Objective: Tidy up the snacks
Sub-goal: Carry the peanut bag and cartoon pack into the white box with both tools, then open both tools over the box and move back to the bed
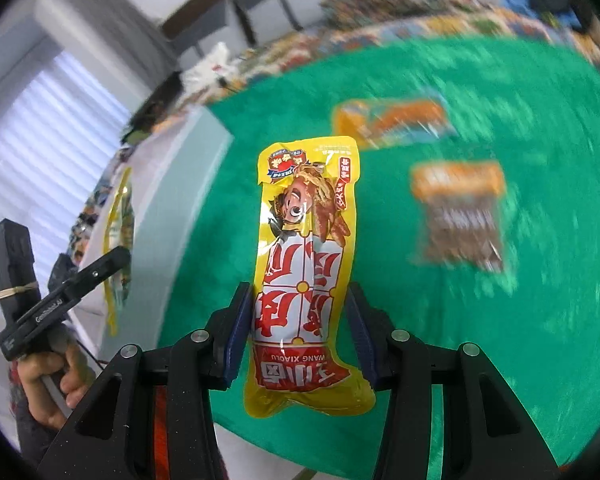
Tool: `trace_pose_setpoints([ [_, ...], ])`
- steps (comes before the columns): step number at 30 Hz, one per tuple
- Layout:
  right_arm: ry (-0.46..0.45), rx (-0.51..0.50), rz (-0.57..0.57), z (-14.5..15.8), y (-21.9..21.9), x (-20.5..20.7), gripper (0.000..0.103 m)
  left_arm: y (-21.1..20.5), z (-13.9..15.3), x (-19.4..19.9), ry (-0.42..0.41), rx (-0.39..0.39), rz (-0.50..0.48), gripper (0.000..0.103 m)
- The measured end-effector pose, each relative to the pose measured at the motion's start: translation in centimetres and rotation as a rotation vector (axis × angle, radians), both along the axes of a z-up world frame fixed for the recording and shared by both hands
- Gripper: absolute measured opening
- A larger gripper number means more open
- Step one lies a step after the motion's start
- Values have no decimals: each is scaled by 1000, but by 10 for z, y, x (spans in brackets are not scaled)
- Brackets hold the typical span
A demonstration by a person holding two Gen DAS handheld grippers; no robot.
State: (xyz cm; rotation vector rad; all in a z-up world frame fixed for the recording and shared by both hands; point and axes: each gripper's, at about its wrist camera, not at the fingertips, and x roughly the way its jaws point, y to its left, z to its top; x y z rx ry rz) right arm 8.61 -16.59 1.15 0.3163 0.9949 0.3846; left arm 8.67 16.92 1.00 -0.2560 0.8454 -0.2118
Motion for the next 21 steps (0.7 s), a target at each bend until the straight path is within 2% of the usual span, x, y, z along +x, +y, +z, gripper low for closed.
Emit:
trace_pose_setpoints([
  [3,-64,4,77,31,38,6,49,48,15,-6,-16,19,88,57],
  [5,-102,18,136,50,68,10,49,81,19,-11,-22,60,154,57],
  [11,-159,74,351,83,187,22,49,170,4,-21,34,116,330,57],
  [14,-180,70,443,78,248,23,50,202,-14,-28,69,141,398,61],
  [17,-152,77,510,57,302,33,57,218,-31,-32,104,167,461,75],
  [18,-130,80,516,48,315,40,62,222,-37,-34,115,174,483,78],
  [21,-91,89,487,32,324,48,63,234,-46,-44,124,163,523,80],
])
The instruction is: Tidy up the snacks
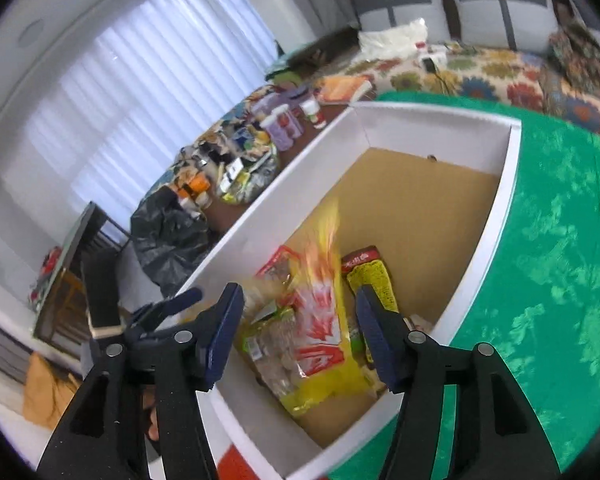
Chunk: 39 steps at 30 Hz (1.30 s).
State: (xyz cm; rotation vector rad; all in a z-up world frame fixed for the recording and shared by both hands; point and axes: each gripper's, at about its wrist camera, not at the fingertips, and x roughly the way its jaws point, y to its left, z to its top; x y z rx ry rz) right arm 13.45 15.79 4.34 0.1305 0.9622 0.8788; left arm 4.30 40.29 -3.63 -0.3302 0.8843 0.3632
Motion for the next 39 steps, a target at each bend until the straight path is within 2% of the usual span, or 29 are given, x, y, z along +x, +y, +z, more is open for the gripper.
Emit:
trace_pose_setpoints([
  [3,3,38,-31,-2,-18,1,63,-3,-1,-9,-29,-36,6,81],
  [5,-22,14,-67,-7,-41,-1,64,-13,4,-8,-51,-57,-14,81],
  [8,-54,-55,-141,-28,-88,-8,66,-54,22,-5,-106,-77,-97,83],
  [12,-88,-266,-350,-85,-192,-23,66,-124,46,4,-173,-116,-250,90],
  [15,-50,-341,-544,-114,-286,-41,66,-189,57,15,-199,-142,-385,99],
  [17,-54,-395,-670,-124,-347,-57,66,-232,58,24,-201,-159,-464,102],
  [20,-64,-478,-782,-130,-407,-70,66,-303,38,45,-144,-154,-566,102],
  [24,-63,-534,-894,-133,-466,-69,66,-368,-7,75,-57,-136,-622,102],
  [26,-45,-536,-932,-134,-486,-64,66,-392,-27,90,-20,-92,-634,102],
  [31,-14,-532,-976,-136,-527,-41,66,-427,-70,127,33,-11,-640,102],
  [33,-39,-541,-973,-133,-530,-32,66,-431,-82,139,46,6,-631,102],
  [37,-51,-526,-963,-136,-537,-16,70,-436,-99,155,50,13,-594,102],
  [39,-68,-519,-967,-138,-540,-15,72,-439,-102,154,42,56,-592,102],
])
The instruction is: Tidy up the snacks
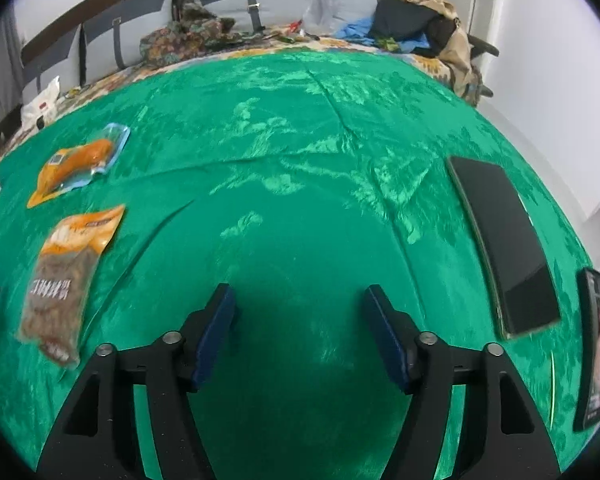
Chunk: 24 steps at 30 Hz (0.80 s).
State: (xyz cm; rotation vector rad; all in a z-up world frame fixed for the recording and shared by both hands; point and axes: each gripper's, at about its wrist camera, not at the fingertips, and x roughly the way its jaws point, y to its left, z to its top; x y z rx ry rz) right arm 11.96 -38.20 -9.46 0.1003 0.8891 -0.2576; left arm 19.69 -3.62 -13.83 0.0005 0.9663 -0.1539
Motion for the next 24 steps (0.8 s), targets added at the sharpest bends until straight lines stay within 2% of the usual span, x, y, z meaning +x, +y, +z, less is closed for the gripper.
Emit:
trace_pose_setpoints([
  [5,-12,0,0,-2,-3,0,77,-9,-3,-3,-19,53,-45,103],
  [24,-7,-3,-10,-3,-6,2,81,-7,-2,-1,-18,44,-45,103],
])
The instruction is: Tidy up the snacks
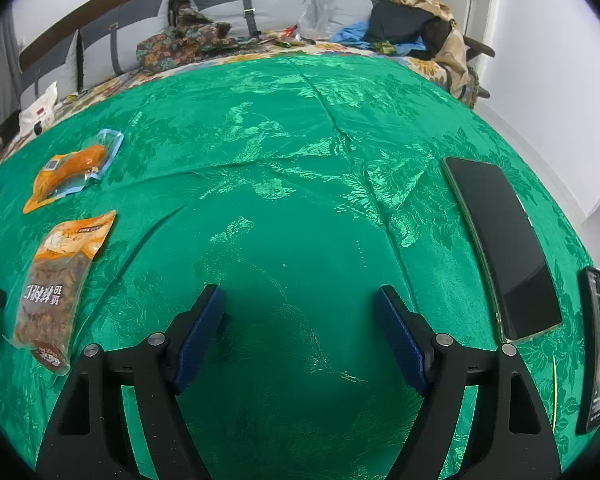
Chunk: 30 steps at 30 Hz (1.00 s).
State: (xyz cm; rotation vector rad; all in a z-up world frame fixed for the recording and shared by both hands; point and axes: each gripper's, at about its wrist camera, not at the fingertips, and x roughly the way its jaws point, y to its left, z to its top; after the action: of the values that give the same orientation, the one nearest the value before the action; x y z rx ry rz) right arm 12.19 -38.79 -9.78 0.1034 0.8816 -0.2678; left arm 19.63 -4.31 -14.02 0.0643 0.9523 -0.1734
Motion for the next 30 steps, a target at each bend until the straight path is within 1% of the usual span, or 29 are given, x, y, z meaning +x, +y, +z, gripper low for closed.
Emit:
trace_pose_setpoints([
  [30,0,1,-1,-1,0,0,82,0,0,0,-1,0,1,103],
])
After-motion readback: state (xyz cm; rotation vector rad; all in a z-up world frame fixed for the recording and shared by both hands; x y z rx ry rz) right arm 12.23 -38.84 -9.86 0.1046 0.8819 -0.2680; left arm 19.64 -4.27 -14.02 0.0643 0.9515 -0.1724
